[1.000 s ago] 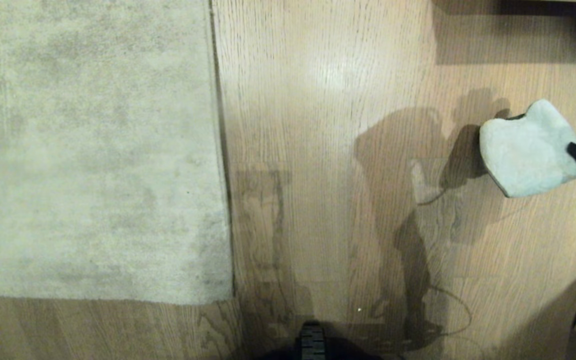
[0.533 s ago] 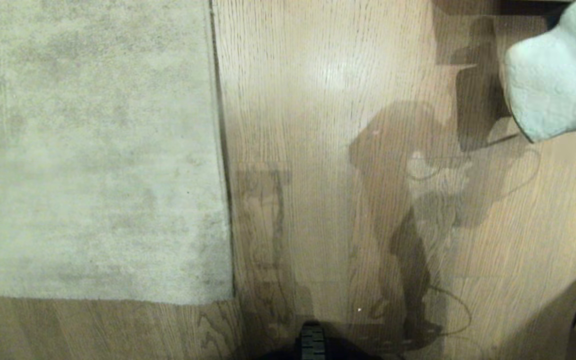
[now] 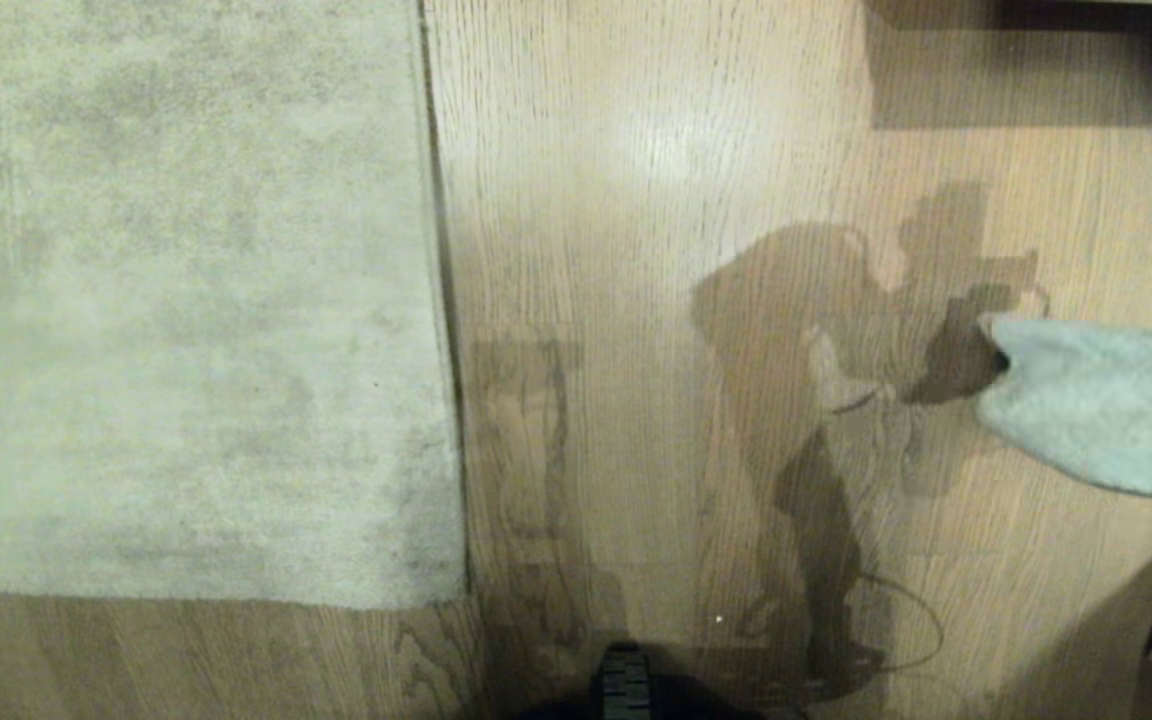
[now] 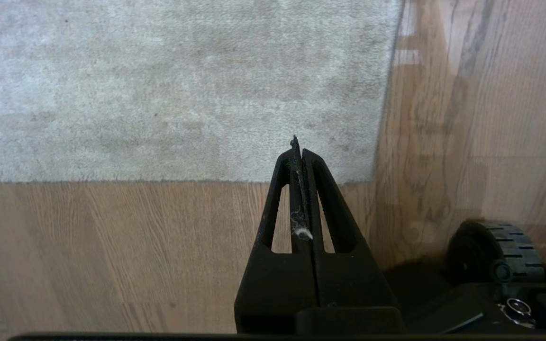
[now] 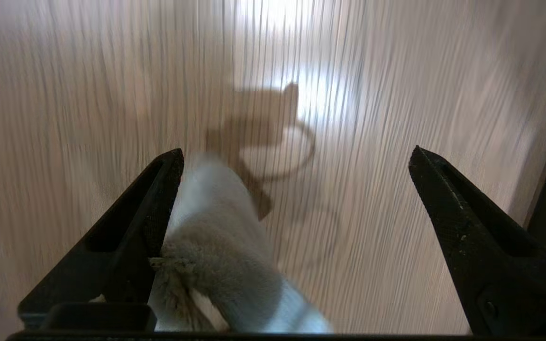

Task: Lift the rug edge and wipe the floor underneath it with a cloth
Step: Put down the rag

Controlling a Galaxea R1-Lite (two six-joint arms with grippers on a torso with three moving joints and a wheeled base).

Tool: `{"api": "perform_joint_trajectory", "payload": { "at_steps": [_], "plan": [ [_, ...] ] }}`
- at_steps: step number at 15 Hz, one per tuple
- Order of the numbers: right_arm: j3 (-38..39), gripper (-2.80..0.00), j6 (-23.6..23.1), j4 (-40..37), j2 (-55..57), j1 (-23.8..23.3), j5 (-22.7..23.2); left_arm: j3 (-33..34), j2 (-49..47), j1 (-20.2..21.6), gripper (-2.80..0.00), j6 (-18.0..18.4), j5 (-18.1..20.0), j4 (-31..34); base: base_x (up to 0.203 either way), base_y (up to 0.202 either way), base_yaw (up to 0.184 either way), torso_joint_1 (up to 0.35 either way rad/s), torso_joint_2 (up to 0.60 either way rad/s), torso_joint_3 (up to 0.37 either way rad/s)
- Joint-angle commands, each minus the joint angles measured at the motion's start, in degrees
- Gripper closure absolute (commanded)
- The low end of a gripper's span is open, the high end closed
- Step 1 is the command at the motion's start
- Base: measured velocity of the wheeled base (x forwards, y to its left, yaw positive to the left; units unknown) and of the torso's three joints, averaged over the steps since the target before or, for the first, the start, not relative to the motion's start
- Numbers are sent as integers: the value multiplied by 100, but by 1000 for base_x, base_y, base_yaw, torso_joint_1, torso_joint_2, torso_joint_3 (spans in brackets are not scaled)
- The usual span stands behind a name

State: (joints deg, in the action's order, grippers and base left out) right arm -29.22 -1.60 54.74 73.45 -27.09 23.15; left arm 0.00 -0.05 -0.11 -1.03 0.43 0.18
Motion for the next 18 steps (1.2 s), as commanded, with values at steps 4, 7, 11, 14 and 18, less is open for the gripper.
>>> {"api": "perform_joint_trajectory", "payload": {
  "at_steps": [4,7,11,14,18],
  "plan": [
    [-296,-280,153,41,-16,-67,-242,0,-4,2,0,-3,1,-1,0,0,0,0,0,0],
    [598,-280,186,17,-37,-114,-323,0,-4,2,0,-3,2,-1,0,0,0,0,0,0],
    [-149,-280,820,6,62,-185,-2302,0,-4,2,0,-3,1,-1,0,0,0,0,0,0],
    [-353,-280,1049,-42,-9,-192,-2947,0,-4,2,0,-3,1,-1,0,0,0,0,0,0],
    [-249,-280,934,-157,-298,-174,-2422,0,-4,2,0,-3,1,-1,0,0,0,0,0,0]
  ]
}}
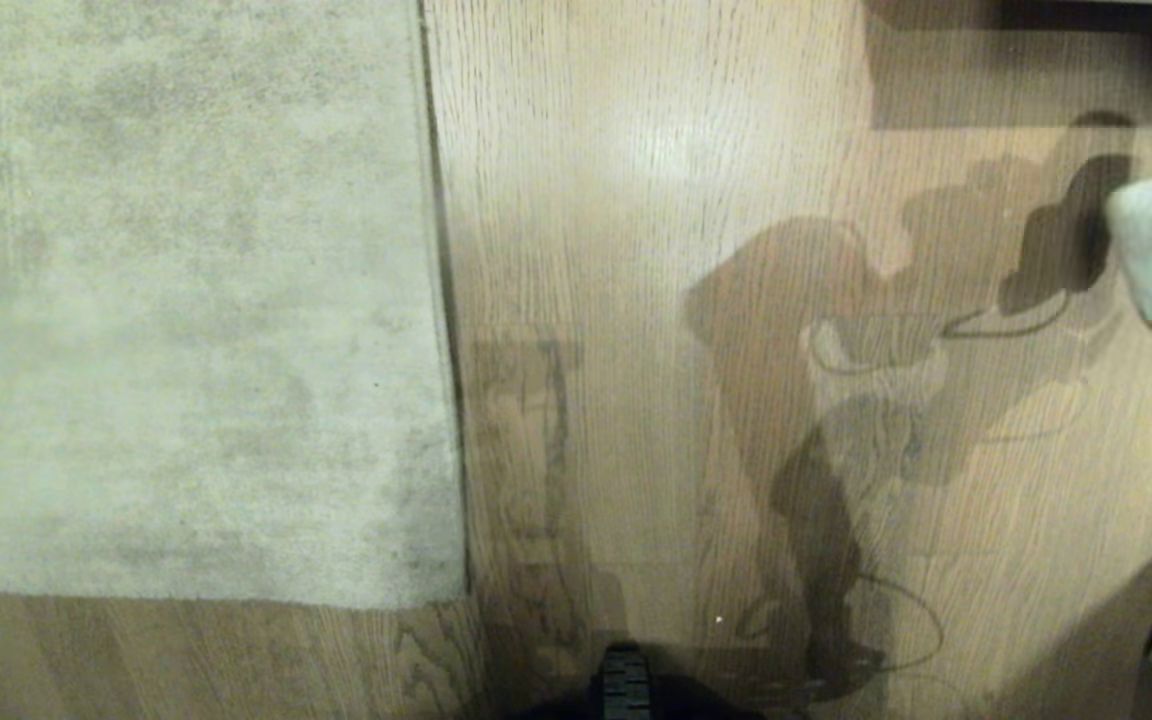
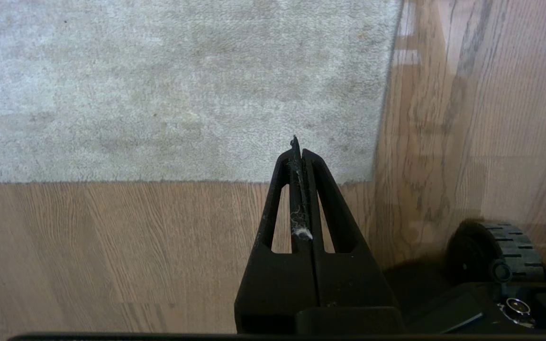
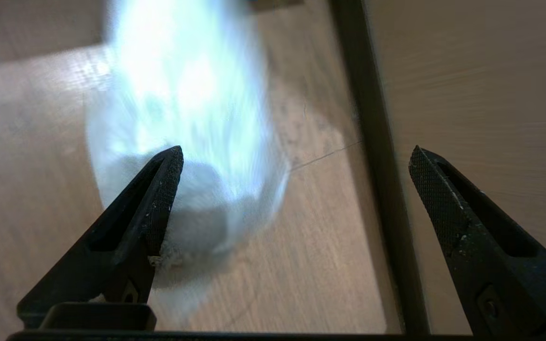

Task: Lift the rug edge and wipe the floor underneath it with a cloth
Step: Put down the rag

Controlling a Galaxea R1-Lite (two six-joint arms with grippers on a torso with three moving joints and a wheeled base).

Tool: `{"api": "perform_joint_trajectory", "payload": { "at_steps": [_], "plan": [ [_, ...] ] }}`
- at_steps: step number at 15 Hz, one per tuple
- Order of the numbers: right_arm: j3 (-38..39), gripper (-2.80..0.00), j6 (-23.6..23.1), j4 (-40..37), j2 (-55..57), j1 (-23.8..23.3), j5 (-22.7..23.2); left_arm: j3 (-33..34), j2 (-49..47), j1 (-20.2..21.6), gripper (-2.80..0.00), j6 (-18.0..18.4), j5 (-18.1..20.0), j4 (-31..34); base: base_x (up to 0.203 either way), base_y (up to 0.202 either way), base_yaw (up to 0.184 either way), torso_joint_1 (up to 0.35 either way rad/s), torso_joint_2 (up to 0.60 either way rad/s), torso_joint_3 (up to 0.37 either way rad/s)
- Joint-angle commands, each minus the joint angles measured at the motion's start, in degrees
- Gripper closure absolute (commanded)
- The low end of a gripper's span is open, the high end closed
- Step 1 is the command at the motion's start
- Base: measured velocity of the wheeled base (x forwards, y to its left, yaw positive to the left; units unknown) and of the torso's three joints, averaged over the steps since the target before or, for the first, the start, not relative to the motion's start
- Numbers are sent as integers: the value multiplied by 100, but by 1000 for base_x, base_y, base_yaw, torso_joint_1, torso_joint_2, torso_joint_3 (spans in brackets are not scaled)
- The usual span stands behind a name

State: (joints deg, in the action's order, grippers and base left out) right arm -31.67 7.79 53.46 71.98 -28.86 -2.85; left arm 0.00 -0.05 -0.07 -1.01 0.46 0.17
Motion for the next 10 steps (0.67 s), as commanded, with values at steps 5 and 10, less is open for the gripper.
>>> {"api": "perform_joint_trajectory", "payload": {
  "at_steps": [5,10],
  "plan": [
    [263,-280,-14,-145,-345,3,988,0,-4,-1,0,-4,2,1,0,0,0,0,0,0],
    [1222,-280,-33,-131,-1307,5,1926,0,-4,-1,0,-4,-2,1,0,0,0,0,0,0]
  ]
}}
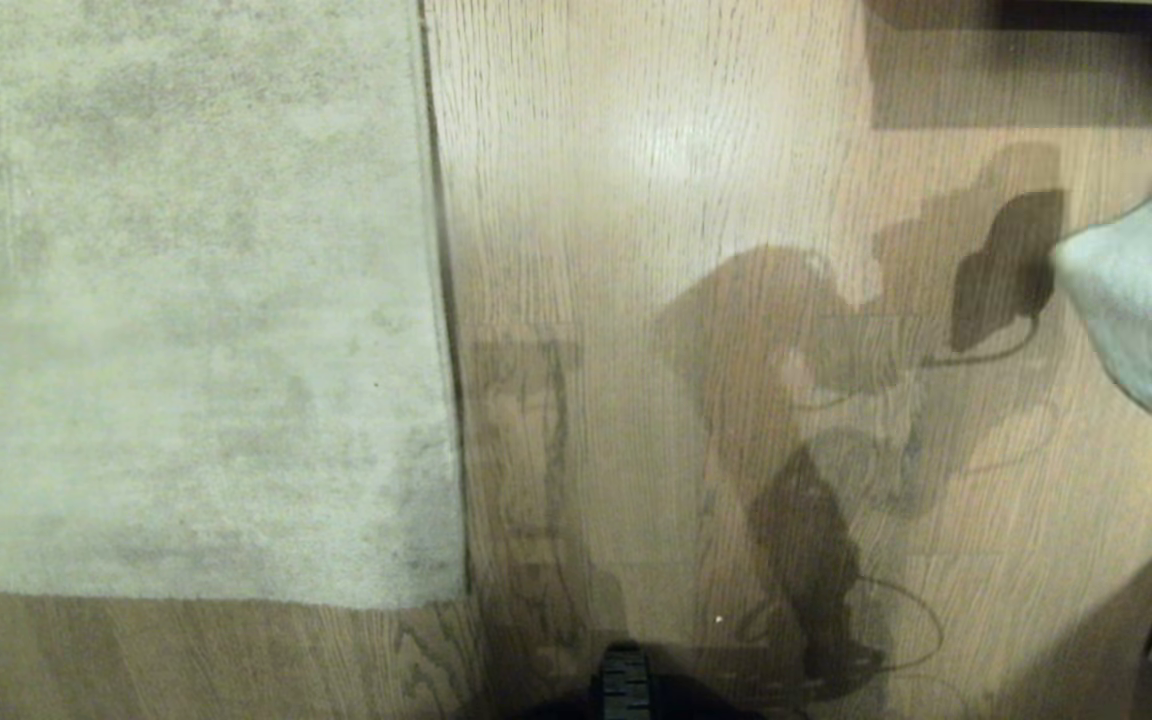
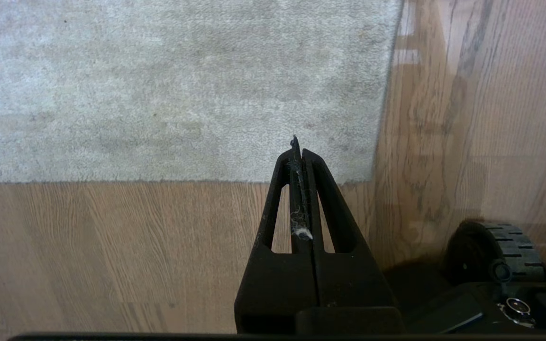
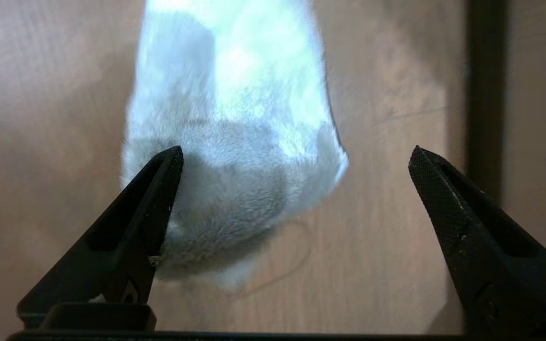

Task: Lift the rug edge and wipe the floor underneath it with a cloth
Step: Put down the rag

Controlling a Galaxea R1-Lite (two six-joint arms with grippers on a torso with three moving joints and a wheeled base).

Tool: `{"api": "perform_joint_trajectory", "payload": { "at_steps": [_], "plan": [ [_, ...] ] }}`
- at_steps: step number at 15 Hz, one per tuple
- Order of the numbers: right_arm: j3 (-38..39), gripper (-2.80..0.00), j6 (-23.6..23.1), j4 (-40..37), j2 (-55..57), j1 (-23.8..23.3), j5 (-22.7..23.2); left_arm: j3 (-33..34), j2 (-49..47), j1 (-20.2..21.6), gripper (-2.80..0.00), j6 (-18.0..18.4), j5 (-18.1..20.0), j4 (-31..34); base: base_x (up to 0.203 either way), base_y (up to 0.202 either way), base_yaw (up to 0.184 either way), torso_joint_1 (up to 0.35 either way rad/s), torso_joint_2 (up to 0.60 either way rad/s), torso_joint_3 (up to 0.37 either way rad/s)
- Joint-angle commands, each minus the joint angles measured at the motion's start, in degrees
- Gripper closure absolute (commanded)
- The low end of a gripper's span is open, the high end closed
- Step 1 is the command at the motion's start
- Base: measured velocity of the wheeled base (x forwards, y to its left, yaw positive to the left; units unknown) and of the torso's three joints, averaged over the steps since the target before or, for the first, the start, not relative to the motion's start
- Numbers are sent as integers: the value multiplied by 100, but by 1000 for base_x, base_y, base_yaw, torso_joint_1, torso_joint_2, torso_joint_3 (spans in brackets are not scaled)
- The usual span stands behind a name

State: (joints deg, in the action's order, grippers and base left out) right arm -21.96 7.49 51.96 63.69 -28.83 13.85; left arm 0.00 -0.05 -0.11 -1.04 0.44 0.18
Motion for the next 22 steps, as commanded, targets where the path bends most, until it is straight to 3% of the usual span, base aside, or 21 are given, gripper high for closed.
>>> {"api": "perform_joint_trajectory", "payload": {
  "at_steps": [1,7,10,14,19,22],
  "plan": [
    [412,-280,-39,-9,-744,1,578,0,-4,2,0,-2,0,-1,0,0,0,0,0,0],
    [886,-280,-106,-146,-1941,11,1833,0,-4,2,0,-2,0,-1,0,0,0,0,0,0],
    [886,-280,-83,-302,-2448,171,2210,0,-4,2,0,-2,0,-1,0,0,0,0,0,0],
    [868,-280,-66,-518,-2713,330,2067,0,-4,2,0,-2,0,-1,0,0,0,0,0,0],
    [846,-280,-454,-1368,-2756,1326,622,0,-4,2,0,-2,0,-1,0,0,0,0,0,0],
    [868,-280,-476,-1618,-2731,1503,496,0,-4,2,0,-2,0,-1,0,0,0,0,0,0]
  ]
}}
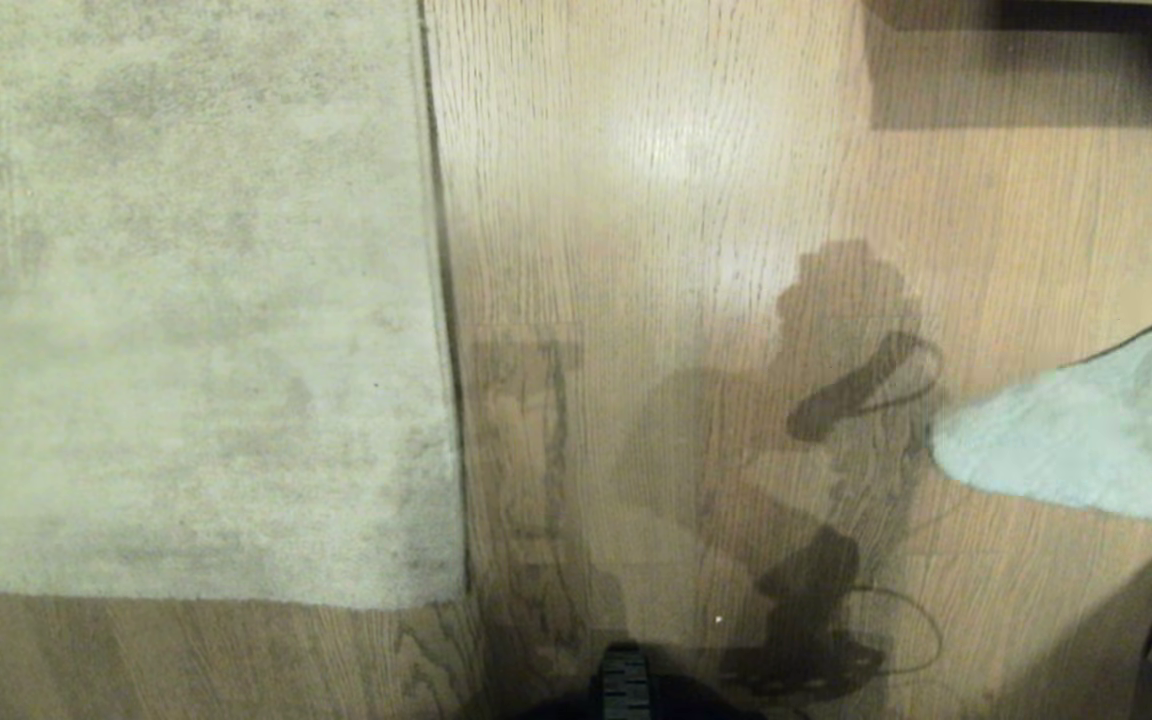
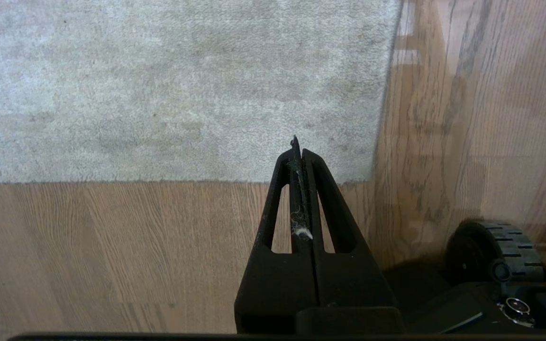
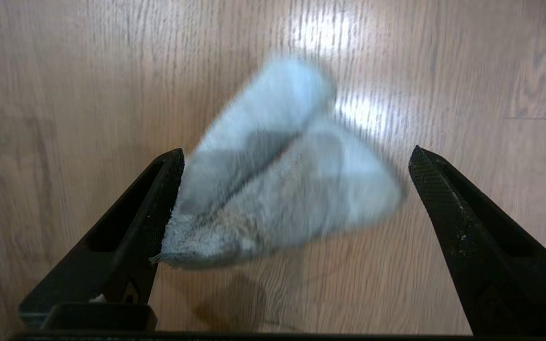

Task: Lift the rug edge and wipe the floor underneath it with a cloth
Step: Put down the rag

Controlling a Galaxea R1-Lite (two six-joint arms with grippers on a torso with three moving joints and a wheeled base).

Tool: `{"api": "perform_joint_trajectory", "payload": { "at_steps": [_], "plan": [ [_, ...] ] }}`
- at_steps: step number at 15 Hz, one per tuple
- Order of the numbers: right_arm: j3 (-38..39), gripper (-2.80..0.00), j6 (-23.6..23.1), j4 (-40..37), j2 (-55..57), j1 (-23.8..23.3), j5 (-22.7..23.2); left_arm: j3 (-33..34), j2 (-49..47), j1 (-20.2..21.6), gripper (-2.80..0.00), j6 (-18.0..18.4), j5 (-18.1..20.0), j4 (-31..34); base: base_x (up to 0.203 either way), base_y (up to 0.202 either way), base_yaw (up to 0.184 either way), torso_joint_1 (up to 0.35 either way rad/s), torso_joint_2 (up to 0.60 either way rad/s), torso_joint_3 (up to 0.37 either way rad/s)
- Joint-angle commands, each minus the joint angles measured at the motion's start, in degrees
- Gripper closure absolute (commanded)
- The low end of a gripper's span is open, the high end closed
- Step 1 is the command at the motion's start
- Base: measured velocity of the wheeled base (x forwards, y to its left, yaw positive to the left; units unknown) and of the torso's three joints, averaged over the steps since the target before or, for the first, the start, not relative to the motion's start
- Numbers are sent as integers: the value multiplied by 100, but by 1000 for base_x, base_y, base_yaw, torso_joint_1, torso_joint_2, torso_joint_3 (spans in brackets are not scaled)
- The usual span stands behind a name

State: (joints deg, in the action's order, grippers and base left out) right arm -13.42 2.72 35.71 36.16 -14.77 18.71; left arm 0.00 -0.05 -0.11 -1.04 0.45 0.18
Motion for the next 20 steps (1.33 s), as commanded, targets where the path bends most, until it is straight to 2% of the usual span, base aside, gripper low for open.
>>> {"api": "perform_joint_trajectory", "payload": {
  "at_steps": [1,7,13,16,17,20],
  "plan": [
    [15,-280,1,-18,61,113,10,0,-4,1,0,-2,-1,-1,0,0,0,0,0,0],
    [-58,-280,-15,206,647,109,10,0,-4,2,0,-2,-1,-1,0,0,0,0,0,0],
    [-165,-280,-24,1374,1938,80,10,0,-4,2,0,-2,-1,-1,0,0,0,0,0,0],
    [-262,-280,-71,1590,2413,85,2,0,-4,2,0,-2,-1,-1,0,0,0,0,0,0],
    [-256,0,-156,1686,2583,87,2,0,-4,2,0,-2,-1,-1,0,0,0,0,0,0],
    [-279,0,-268,2091,3177,84,2,0,-4,2,0,-2,-1,-1,0,0,0,0,0,0]
  ]
}}
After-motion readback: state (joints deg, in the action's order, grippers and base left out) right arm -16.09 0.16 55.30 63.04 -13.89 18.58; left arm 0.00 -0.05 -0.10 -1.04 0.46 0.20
